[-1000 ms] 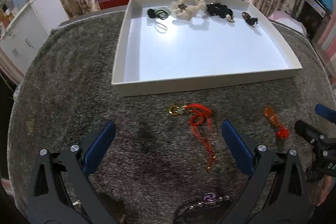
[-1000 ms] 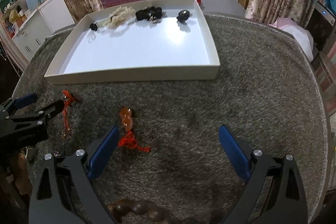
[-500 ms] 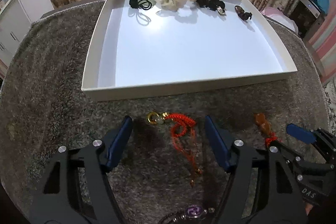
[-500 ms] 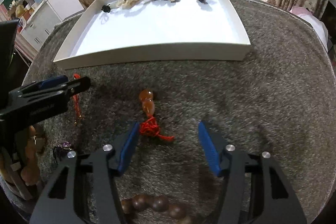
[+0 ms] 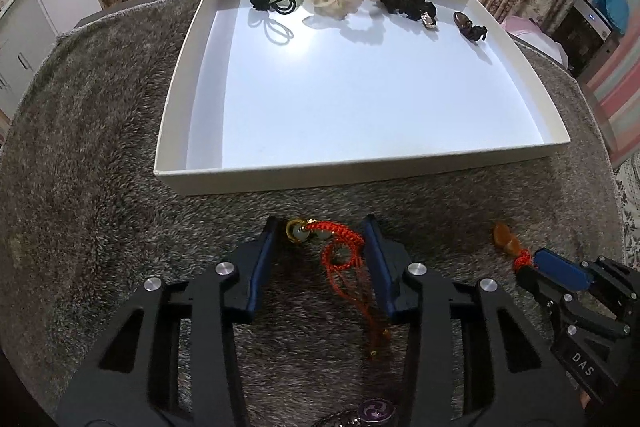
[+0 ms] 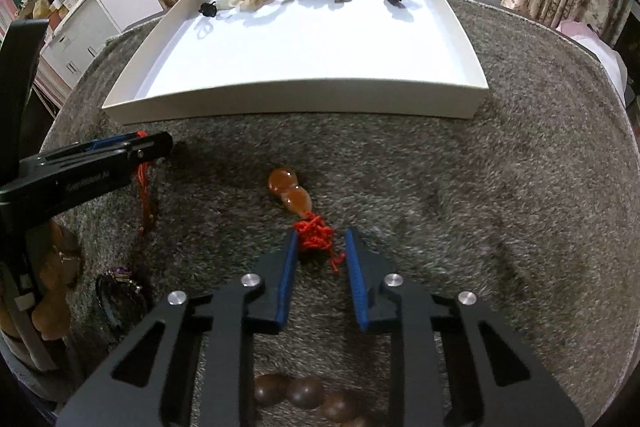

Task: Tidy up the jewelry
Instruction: 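Close the left tool on the red-cord pendant while the right tool grasps the orange-bead pendant, then carry the red-cord and orange-bead pendants into the white tray with both tools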

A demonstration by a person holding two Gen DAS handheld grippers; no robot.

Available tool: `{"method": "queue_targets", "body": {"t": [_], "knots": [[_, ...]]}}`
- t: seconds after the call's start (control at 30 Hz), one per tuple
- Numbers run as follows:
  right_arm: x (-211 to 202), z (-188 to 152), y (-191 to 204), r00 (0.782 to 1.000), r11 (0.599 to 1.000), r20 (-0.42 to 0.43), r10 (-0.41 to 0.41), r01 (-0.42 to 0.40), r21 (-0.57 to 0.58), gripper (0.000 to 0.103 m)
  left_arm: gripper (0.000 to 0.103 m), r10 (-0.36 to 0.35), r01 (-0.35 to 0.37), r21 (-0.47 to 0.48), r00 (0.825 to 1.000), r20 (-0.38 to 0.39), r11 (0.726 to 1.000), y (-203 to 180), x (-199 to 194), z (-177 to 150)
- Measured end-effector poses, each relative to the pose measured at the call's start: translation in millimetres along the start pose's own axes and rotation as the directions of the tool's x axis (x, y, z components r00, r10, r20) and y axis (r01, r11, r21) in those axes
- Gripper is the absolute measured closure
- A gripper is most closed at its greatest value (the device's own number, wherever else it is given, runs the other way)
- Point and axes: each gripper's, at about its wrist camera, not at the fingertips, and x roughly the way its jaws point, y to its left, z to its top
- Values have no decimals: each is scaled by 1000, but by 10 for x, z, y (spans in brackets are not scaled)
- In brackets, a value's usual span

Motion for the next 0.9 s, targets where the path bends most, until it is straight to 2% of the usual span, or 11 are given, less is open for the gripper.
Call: {"method": "queue_targets", "body": {"t": [0.23,0.5,0.6,0.9], "knots": [[-6,-11,20,1000,1000,7,2,-2,-15,88,80,-20,20,-1,1000,4,1000,11,-30,-23],[-25,-23,4,1000,1000,14,5,-5,-8,91,87,13,-14,20,1000,16,1000,-29,-71,-54],[-30,-29,-11,1000,1000,15,9,-9,-3,91,97,37,-38,33,999,29,999,-47,-113,-68],[-36,-37,-16,1000,1000,18,15,-15,2,92,97,91,-93,59,995,33,994,-71,-143,-116]]}}
